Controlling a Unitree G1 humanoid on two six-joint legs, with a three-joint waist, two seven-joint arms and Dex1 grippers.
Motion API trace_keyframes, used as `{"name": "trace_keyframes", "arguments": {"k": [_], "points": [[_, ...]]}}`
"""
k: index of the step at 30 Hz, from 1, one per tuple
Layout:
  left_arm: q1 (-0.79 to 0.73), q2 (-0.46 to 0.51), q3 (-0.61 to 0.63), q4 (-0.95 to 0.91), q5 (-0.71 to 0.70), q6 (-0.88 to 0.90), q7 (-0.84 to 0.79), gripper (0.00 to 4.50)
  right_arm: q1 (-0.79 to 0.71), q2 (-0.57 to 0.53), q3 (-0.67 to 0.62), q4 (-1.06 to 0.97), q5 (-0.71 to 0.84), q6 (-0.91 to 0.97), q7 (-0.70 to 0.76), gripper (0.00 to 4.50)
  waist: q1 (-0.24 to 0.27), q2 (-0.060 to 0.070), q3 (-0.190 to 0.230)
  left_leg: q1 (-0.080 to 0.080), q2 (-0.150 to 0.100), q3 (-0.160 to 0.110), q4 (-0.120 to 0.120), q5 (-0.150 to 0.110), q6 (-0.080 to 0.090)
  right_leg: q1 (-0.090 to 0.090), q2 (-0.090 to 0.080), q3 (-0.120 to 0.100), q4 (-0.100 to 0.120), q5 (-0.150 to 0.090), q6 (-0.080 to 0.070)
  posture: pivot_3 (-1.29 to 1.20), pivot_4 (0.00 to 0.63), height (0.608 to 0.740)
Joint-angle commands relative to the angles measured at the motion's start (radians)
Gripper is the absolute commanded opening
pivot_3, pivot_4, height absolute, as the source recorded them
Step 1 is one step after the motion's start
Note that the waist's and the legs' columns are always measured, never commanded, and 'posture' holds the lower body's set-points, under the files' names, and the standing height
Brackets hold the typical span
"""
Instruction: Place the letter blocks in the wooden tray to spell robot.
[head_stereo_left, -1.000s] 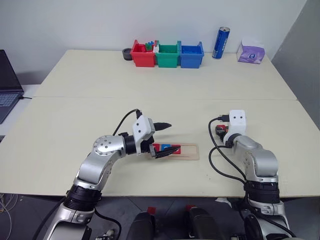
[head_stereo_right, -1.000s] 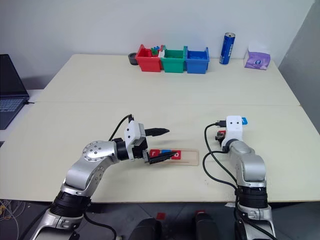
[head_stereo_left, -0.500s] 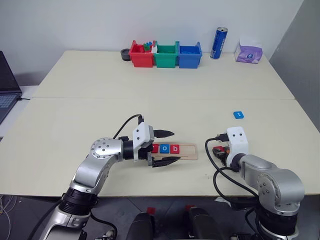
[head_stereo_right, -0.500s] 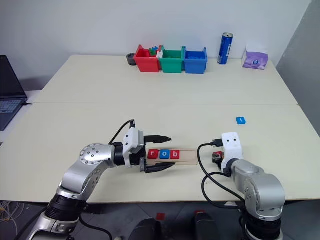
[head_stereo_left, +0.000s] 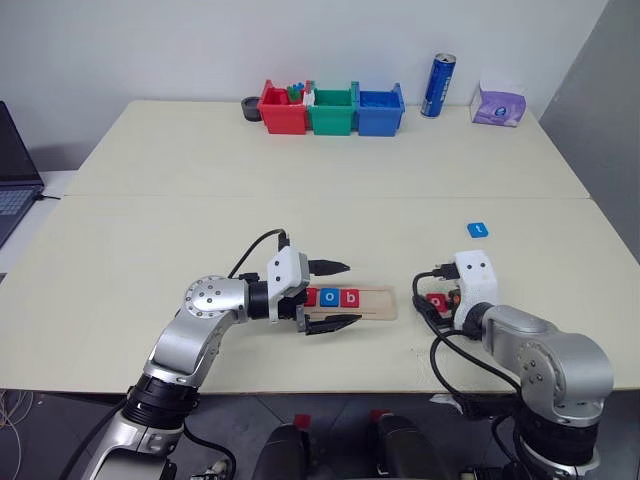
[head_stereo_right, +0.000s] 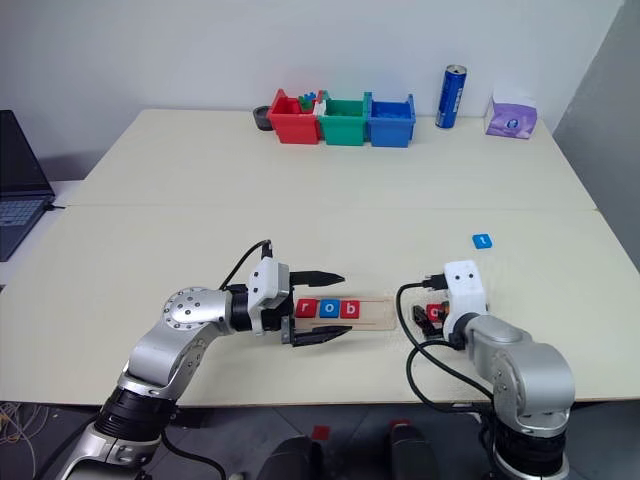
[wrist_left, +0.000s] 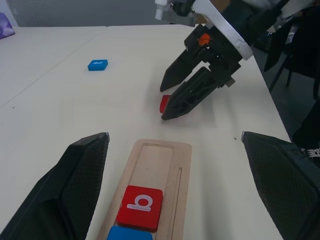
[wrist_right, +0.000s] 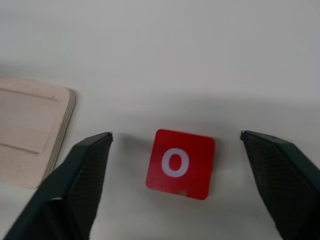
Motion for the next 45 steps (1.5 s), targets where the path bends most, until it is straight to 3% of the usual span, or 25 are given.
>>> {"name": "trace_keyframes", "arguments": {"k": [1, 3, 6, 12, 15, 24, 42, 45], "points": [[-0.015, -0.005, -0.008, -0.001, -0.002, -0.018, -0.006, 4.50, -0.116, -0.031, -0.087, -0.041, 0.011, -0.021, 0.020, 4.48, -0.001, 0.000, 0.000, 0.000, 0.000, 0.000, 0.000, 0.000, 0.000, 0.000, 0.000, 0.000, 0.000, 0.000, 0.000, 0.00, 0.150, 0.740], [-0.019, -0.009, -0.009, 0.004, -0.001, -0.021, -0.007, 4.50, -0.184, -0.079, -0.116, -0.005, 0.034, -0.060, 0.064, 4.48, -0.001, 0.000, 0.000, 0.000, 0.000, 0.000, 0.000, 0.000, 0.000, -0.001, 0.000, 0.000, 0.000, 0.000, 0.000, 0.00, 0.150, 0.740], [-0.023, -0.015, -0.015, 0.009, -0.003, -0.027, -0.015, 4.50, -0.204, -0.253, -0.074, 0.097, 0.124, -0.249, 0.284, 4.48, 0.000, 0.000, 0.000, 0.000, 0.000, 0.001, 0.000, 0.000, 0.000, 0.000, 0.000, -0.001, 0.000, 0.001, -0.002, 0.00, 0.150, 0.740], [-0.044, -0.011, -0.029, 0.020, -0.018, -0.034, -0.070, 4.50, 0.011, -0.554, 0.034, 0.338, 0.131, -0.901, 0.798, 4.48, 0.004, 0.000, 0.000, -0.004, -0.001, 0.002, -0.001, -0.001, 0.002, 0.001, 0.000, -0.002, -0.006, 0.001, -0.002, 0.00, 0.150, 0.740], [-0.071, -0.015, -0.038, 0.039, -0.014, -0.043, -0.095, 4.50, 0.061, -0.612, 0.093, 0.485, 0.082, -1.143, 0.919, 4.48, 0.003, 0.000, 0.001, -0.003, -0.001, 0.003, -0.001, -0.001, 0.002, 0.001, 0.000, -0.003, -0.006, 0.001, -0.002, 0.00, 0.150, 0.740], [-0.117, -0.027, -0.046, 0.071, -0.007, -0.050, -0.115, 4.50, 0.002, -0.611, 0.192, 0.779, -0.004, -1.451, 1.005, 4.48, -0.001, -0.001, 0.001, 0.001, 0.000, 0.004, 0.001, -0.001, 0.002, 0.002, 0.001, -0.001, 0.000, 0.002, -0.003, 0.00, 0.150, 0.740], [-0.112, -0.012, -0.056, 0.045, -0.020, -0.047, -0.170, 4.50, -0.027, -0.584, 0.262, 0.878, -0.030, -1.521, 1.066, 4.48, 0.002, -0.001, 0.001, 0.001, 0.000, 0.002, 0.002, -0.001, 0.002, 0.002, 0.000, 0.000, 0.000, 0.002, -0.003, 0.00, 0.150, 0.740], [-0.116, -0.014, -0.056, 0.045, -0.019, -0.045, -0.173, 4.50, -0.028, -0.577, 0.263, 0.875, -0.027, -1.515, 1.064, 3.50, 0.002, -0.001, 0.001, 0.001, 0.000, 0.002, 0.002, -0.001, 0.002, 0.002, 0.000, 0.000, 0.000, 0.002, -0.003, 0.00, 0.150, 0.740]]}}
